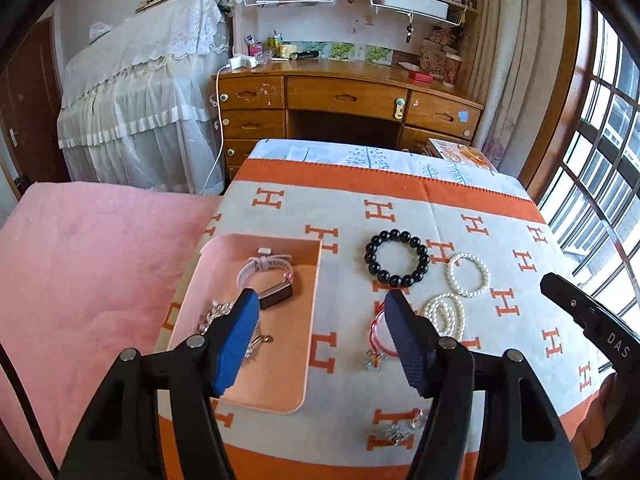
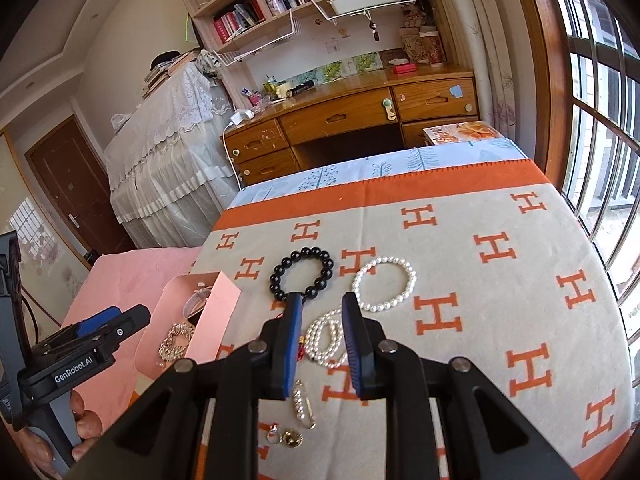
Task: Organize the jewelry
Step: 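Move the right tool to the white pearl bracelet while the left tool reaches the black bead bracelet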
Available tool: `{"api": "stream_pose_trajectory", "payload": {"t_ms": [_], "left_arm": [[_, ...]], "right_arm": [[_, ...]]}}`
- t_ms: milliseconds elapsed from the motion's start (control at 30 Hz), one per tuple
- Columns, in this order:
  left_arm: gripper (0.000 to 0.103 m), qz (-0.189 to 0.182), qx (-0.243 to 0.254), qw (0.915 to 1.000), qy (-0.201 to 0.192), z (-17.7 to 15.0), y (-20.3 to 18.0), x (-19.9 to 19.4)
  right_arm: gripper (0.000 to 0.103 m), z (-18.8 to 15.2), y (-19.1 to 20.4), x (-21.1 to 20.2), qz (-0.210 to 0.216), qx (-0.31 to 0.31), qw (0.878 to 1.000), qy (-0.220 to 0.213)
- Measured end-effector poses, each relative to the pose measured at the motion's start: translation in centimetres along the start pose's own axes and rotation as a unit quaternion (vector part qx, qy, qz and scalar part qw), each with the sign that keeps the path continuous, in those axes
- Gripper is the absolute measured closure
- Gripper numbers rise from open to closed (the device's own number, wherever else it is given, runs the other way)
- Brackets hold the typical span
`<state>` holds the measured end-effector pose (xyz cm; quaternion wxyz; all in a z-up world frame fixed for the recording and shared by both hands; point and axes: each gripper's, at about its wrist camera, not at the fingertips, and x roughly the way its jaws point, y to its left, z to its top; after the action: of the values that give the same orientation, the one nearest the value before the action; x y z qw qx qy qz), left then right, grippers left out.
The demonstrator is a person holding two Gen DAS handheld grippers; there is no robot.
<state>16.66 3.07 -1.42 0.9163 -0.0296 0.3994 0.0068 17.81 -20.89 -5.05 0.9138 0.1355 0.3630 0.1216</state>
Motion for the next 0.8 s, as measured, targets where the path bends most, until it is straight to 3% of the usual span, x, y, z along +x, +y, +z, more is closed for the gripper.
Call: {"api": "stream_pose_trajectory", "payload": {"t_ms": [133,367,567,800], "left_arm": [[0.049,0.005,0.015,0.9999,0.001,3.1,-2.2,1.1],[0.049,-0.004,-0.005,0.9977,0.068,7.2,-4.4,7.9],[0.049,0.004,0.018,0.9929,0.117,7.5,-6.1,13.9],[0.049,-0.029,0.026,0.9794,0.198,6.1,-7.7,20.4]], "right_arm": [[0.082,3.2,-2.5,1.5,-0.017,0.010,0.999,0.029],[0.082,6.8,-6.3,5.4,-0.040,0.031,0.995,0.083],[0.082,7.4,-7.3,8.7,-0.037,0.027,0.990,0.130],[0.082,6.0,-7.7,13.6,-0.044,0.016,0.978,0.205]]}}
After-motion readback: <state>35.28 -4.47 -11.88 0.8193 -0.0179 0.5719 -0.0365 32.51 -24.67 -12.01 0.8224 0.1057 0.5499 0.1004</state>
